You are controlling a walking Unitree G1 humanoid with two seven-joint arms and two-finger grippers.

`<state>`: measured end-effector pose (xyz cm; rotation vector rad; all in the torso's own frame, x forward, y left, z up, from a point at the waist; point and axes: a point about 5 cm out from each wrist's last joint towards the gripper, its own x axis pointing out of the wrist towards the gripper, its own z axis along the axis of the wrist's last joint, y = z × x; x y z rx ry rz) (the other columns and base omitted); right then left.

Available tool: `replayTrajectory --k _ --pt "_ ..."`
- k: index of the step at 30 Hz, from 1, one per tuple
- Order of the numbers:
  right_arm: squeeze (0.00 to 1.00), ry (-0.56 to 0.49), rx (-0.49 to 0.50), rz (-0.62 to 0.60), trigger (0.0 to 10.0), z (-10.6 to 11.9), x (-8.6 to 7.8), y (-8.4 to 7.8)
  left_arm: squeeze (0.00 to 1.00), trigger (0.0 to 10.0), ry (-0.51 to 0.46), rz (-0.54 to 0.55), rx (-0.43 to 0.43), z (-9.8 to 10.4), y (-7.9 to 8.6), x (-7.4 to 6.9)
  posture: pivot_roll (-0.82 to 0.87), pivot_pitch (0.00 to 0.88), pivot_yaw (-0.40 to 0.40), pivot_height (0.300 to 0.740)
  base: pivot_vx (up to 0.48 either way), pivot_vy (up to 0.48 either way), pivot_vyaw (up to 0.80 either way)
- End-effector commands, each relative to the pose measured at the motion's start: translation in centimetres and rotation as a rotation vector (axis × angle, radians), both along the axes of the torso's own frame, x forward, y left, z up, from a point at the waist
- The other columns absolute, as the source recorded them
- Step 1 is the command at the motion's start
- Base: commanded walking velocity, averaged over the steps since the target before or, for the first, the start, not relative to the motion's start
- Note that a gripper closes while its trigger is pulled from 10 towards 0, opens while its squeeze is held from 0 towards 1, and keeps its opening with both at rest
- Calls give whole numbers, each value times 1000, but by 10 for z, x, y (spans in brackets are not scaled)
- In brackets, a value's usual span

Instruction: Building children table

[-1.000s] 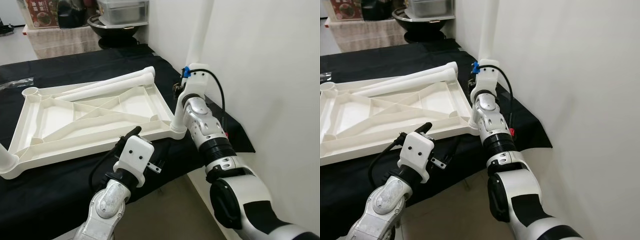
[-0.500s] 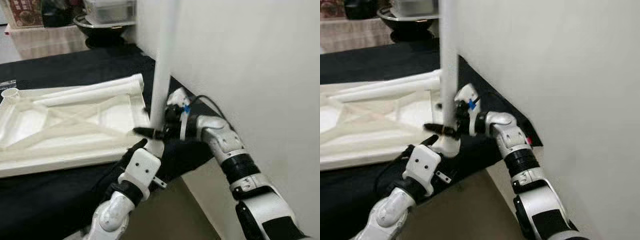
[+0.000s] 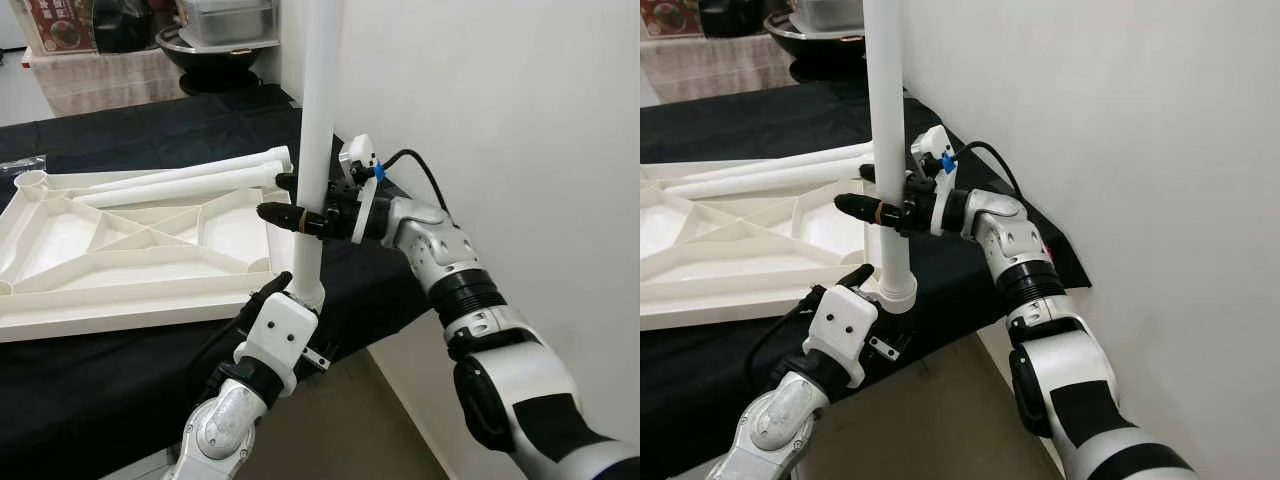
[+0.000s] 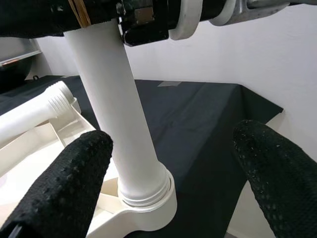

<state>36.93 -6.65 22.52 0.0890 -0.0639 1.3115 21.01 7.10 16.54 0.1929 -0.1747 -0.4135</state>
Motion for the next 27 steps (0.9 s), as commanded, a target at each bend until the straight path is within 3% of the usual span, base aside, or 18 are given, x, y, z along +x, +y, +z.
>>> replayTrajectory --k 1,5,6,8,10,11,13,14,15,16,18,20,22,23,24,27 --pt "0 7 8 55 0 -2 -5 9 0 10000 -22 5 4 3 2 -1 53 0 -104 740 0 0 0" --pt "0 18 18 7 0 -4 -4 14 0 10000 -26 15 3 4 3 0 46 0 -95 740 0 0 0" --pt "0 17 9 -64 0 -4 0 16 0 10000 -27 17 3 4 3 0 47 0 -101 740 0 0 0" --pt "0 58 4 -350 0 -3 17 15 0 10000 -26 18 2 4 3 -1 46 0 -98 740 0 0 0" --pt "0 58 4 -350 0 -3 17 15 0 10000 -26 18 2 4 3 -1 46 0 -98 740 0 0 0" --pt "0 80 0 -458 0 -3 23 13 0 10000 -26 18 1 4 3 -1 46 0 -98 740 0 0 0" --pt "0 126 -14 -773 0 -6 35 1 0 10000 -24 21 2 3 4 -1 38 0 -92 740 0 0 0" --pt "0 126 -14 -773 0 -6 35 1 0 10000 -24 21 2 3 4 -1 38 0 -92 740 0 0 0" --pt "0 153 -20 -930 0 -9 38 -7 0 10000 -23 20 5 3 4 -1 36 0 -94 740 0 0 0" --pt "0 153 -20 -930 0 -9 38 -7 0 10000 -23 20 5 3 4 -1 36 0 -94 740 0 0 0" --pt "0 165 -38 -1157 0 -12 38 -19 0 10000 -25 17 6 2 4 0 37 0 -95 740 0 0 0" --pt "0 165 -38 -1157 0 -12 38 -19 0 10000 -25 17 6 2 4 0 37 0 -95 740 0 0 0" --pt "0 186 -11 -1294 0 -13 33 -23 0 10000 -26 16 6 3 3 0 35 0 -92 740 0 0 0" --pt "0 186 -11 -1294 0 -13 33 -23 0 10000 -26 16 6 3 3 0 35 0 -92 740 0 0 0" --pt "0 186 3 -1326 10000 -12 31 -20 0 10000 -27 17 6 3 3 1 36 0 -94 740 0 0 0" --pt "0 175 43 -1320 10000 -7 29 -11 0 10000 -26 25 2 3 3 1 36 0 -96 740 0 0 0"
